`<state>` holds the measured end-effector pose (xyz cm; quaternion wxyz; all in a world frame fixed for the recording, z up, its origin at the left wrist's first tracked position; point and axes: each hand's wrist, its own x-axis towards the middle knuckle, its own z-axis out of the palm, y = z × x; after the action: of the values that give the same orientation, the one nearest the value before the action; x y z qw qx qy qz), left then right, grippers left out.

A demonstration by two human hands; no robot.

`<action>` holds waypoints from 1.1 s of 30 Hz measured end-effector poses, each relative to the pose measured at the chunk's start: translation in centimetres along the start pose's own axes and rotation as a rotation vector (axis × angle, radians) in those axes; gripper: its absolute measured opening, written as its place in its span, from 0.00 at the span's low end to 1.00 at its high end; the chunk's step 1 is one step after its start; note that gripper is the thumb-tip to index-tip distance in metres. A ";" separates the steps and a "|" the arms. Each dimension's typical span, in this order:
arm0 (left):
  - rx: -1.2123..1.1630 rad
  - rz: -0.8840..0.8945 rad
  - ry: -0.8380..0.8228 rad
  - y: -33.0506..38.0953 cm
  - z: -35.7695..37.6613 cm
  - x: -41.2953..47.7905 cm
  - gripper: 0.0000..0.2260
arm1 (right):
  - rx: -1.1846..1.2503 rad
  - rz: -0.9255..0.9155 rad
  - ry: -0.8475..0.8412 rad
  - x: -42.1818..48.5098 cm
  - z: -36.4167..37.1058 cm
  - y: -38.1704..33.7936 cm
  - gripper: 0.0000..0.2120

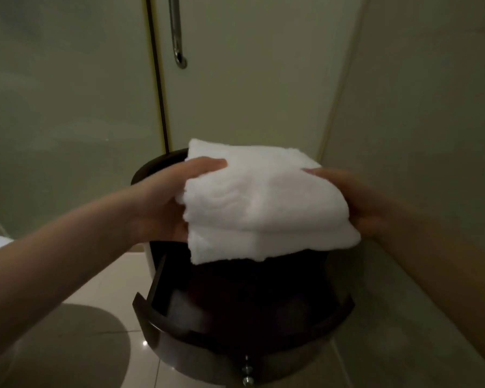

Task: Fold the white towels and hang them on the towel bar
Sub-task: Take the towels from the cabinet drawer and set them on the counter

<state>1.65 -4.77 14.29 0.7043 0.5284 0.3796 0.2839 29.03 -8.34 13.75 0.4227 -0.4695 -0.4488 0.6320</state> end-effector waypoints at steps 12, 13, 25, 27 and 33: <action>-0.158 0.226 0.102 -1.3 -4.2 10.0 0.20 | 0.077 -0.236 0.197 9.8 -1.0 1.4 0.32; -0.166 0.212 0.117 -2.0 -4.5 10.7 0.20 | 0.090 -0.228 0.209 10.6 -1.3 2.1 0.32; -0.087 0.130 0.136 -6.3 -6.2 15.3 0.20 | -0.019 -0.151 0.355 14.0 -3.9 6.5 0.32; -0.069 0.157 0.136 -6.6 -6.6 15.6 0.19 | -0.066 -0.145 0.378 14.1 -4.2 6.8 0.34; 0.001 0.212 0.150 -7.3 -6.9 15.6 0.17 | -0.236 -0.192 0.509 14.1 -3.9 7.4 0.38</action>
<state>4.46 9.34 2.58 0.6396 0.5432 0.3734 0.3954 29.20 4.00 3.03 0.5220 -0.6141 -0.4412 0.3946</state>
